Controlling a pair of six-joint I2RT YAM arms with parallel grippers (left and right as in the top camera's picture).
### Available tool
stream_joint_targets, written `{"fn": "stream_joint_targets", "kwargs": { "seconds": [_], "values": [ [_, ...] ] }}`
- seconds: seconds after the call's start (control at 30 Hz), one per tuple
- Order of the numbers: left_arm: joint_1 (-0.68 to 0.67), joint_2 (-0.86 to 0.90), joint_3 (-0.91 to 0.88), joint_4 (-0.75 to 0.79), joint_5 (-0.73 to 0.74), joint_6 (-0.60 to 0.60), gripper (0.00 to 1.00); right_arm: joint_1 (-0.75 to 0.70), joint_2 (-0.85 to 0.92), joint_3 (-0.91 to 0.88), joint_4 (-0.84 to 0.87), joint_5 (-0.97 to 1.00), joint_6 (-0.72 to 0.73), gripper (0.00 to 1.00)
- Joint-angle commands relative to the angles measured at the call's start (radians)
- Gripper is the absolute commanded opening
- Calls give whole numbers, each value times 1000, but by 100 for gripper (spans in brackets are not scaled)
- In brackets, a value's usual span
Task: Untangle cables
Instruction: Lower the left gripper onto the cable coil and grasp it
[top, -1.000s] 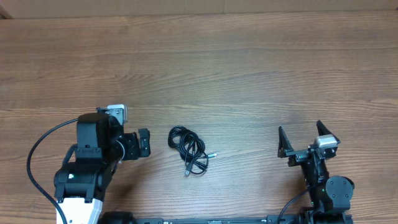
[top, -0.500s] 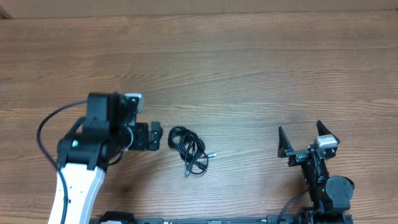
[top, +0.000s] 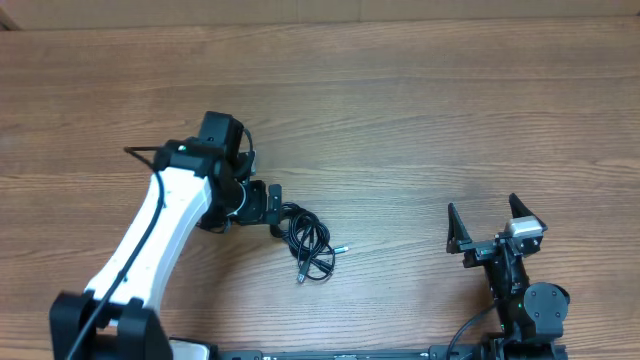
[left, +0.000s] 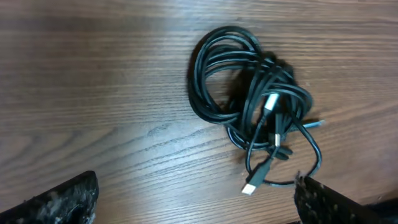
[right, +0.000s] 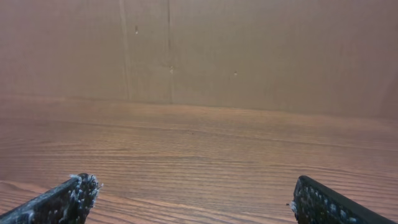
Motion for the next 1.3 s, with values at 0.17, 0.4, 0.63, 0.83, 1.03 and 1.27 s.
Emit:
{"fn": "stream_joint_targets", "kwargs": {
  "seconds": [0.17, 0.4, 0.63, 0.83, 1.03, 1.27],
  "values": [
    [-8, 127, 20, 9, 4, -275, 100, 3, -9, -10, 3, 6, -1, 100],
    [-12, 149, 18, 48, -30, -399, 100, 3, -9, -10, 3, 6, -1, 100],
    [-30, 149, 14, 51, -105, -436, 98, 3, -9, -10, 3, 5, -1, 100],
    [-68, 149, -9, 73, -122, -436, 96, 3, -9, -10, 3, 6, -1, 100],
    [-95, 150, -32, 106, -184, -447, 97, 3, -9, -10, 3, 6, -1, 100],
    [-95, 150, -65, 143, -184, -505, 97, 3, -9, -10, 3, 6, -1, 100]
  ]
}}
